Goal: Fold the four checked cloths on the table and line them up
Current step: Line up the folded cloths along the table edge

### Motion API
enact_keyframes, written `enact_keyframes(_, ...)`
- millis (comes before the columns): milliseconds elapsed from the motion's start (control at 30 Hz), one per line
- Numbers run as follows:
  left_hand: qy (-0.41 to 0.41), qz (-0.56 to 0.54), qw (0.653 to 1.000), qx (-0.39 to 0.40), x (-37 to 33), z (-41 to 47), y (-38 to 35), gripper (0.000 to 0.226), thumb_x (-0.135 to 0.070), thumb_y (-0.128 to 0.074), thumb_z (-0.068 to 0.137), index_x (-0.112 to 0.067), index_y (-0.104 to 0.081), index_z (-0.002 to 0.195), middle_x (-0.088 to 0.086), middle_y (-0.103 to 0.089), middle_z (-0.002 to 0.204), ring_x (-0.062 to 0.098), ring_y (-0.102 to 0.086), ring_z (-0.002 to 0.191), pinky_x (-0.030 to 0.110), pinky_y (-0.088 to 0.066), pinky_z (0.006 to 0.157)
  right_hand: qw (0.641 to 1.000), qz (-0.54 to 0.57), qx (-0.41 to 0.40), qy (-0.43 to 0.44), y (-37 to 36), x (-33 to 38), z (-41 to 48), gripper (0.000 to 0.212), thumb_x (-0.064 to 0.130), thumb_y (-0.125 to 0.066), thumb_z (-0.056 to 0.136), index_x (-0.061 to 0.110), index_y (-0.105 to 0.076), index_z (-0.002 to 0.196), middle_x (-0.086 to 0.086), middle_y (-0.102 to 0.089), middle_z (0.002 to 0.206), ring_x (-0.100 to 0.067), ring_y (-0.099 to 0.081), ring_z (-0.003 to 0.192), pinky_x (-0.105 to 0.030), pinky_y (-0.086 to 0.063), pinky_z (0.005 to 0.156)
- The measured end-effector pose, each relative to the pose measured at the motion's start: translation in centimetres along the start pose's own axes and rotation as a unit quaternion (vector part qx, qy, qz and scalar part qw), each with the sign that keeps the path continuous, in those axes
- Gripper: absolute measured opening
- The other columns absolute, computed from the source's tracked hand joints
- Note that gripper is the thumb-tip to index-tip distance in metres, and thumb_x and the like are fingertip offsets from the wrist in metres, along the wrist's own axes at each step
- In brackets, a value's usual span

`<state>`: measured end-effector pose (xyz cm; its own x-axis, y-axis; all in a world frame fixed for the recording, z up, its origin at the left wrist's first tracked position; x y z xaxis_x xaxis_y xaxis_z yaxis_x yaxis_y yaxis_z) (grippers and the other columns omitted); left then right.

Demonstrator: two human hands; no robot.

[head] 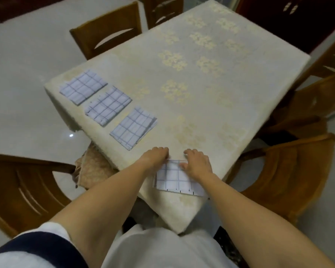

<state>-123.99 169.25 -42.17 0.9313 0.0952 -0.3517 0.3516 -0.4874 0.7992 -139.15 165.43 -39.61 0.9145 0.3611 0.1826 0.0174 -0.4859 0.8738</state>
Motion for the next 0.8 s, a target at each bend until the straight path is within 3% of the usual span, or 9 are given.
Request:
enact_keyframes(67,0.039,-0.062,0.997,-0.014,0.8,-0.1,1.0,0.007,-0.017,-0.044,0.103,-0.014,-0.043,0.109,0.014,-0.055,0.104,0.034,-0.055,0.09,0.041,-0.043,0.073,0.999,-0.012,0.028,0.013,0.4,-0.4,2.1,0.036,0.052,-0.057,0.094,0.024,-0.059,0.117,-0.003,-0.063,0.119,-0.027,-0.055,0.113,-0.041,-0.038,0.096)
enact_keyframes(133,0.083,-0.118,0.988,-0.046,1.9,-0.3,1.9,0.006,-0.012,-0.043,0.102,-0.017,-0.041,0.105,0.012,-0.054,0.097,0.033,-0.055,0.082,0.037,-0.042,0.066,0.997,0.025,0.071,0.011,0.9,-1.5,4.6,0.029,0.053,-0.061,0.09,0.024,-0.058,0.089,-0.001,-0.064,0.094,-0.027,-0.059,0.096,-0.04,-0.04,0.084)
enact_keyframes(200,0.137,-0.188,0.968,-0.09,3.2,-0.8,2.0,0.008,-0.01,-0.044,0.103,-0.019,-0.043,0.102,0.009,-0.057,0.094,0.029,-0.056,0.08,0.033,-0.04,0.063,0.99,0.108,0.089,0.005,1.5,-2.7,7.0,0.041,0.051,-0.069,0.087,0.022,-0.047,0.069,0.001,-0.052,0.071,-0.023,-0.055,0.072,-0.034,-0.037,0.065)
enact_keyframes(267,0.181,-0.272,0.933,-0.151,4.2,-1.7,1.8,0.003,-0.016,-0.05,0.104,-0.017,-0.048,0.102,0.006,-0.061,0.097,0.026,-0.058,0.086,0.032,-0.042,0.067,0.986,0.152,0.065,0.012,2.7,-3.2,9.3,0.048,0.045,-0.073,0.087,0.018,-0.041,0.064,-0.002,-0.044,0.062,-0.02,-0.046,0.059,-0.033,-0.029,0.057)
enact_keyframes(367,0.241,-0.376,0.858,-0.254,5.0,-3.7,0.8,0.005,-0.017,-0.059,0.102,-0.015,-0.055,0.103,0.002,-0.061,0.1,0.017,-0.058,0.093,0.022,-0.042,0.066,0.977,0.209,0.041,0.016,3.6,-2.9,11.5,0.033,0.034,-0.073,0.09,0.016,-0.055,0.068,-0.002,-0.056,0.066,-0.022,-0.054,0.068,-0.031,-0.037,0.061)
enact_keyframes(467,0.275,-0.42,0.804,-0.319,5.2,-5.0,-0.2,0.009,-0.014,-0.062,0.1,-0.014,-0.057,0.106,0.003,-0.061,0.102,0.018,-0.059,0.098,0.022,-0.045,0.072,0.972,0.232,0.036,0.029,3.5,-0.9,12.7,0.016,0.029,-0.071,0.091,0.014,-0.068,0.091,-0.002,-0.065,0.086,-0.022,-0.06,0.085,-0.028,-0.044,0.076)
enact_keyframes(567,0.298,-0.427,0.781,-0.345,5.5,-5.7,-0.7,0.021,-0.012,-0.064,0.098,-0.015,-0.054,0.117,0.004,-0.057,0.114,0.018,-0.054,0.105,0.025,-0.041,0.083,0.969,0.241,0.023,0.052,3.6,1.2,13.5,0.019,0.025,-0.067,0.094,0.011,-0.067,0.106,-0.003,-0.064,0.096,-0.022,-0.059,0.093,-0.028,-0.043,0.08)
enact_keyframes(800,0.309,-0.426,0.766,-0.369,5.4,-6.1,-1.3,0.032,-0.008,-0.07,0.094,-0.017,-0.053,0.12,0.002,-0.052,0.118,0.014,-0.051,0.109,0.02,-0.037,0.087,0.961,0.269,0.003,0.063,4.1,3.1,14.5,0.015,0.014,-0.066,0.092,0.014,-0.066,0.108,-0.004,-0.068,0.097,-0.019,-0.061,0.085,-0.026,-0.042,0.075)
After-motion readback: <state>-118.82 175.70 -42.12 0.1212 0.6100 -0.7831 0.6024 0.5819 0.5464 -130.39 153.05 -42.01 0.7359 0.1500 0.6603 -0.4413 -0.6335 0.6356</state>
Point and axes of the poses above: each hand's wrist, its own z-axis towards the middle knuckle, its own y-axis out of the back of the hand, x = y × z, the point moved 7 cm from there along z, towards the middle knuckle
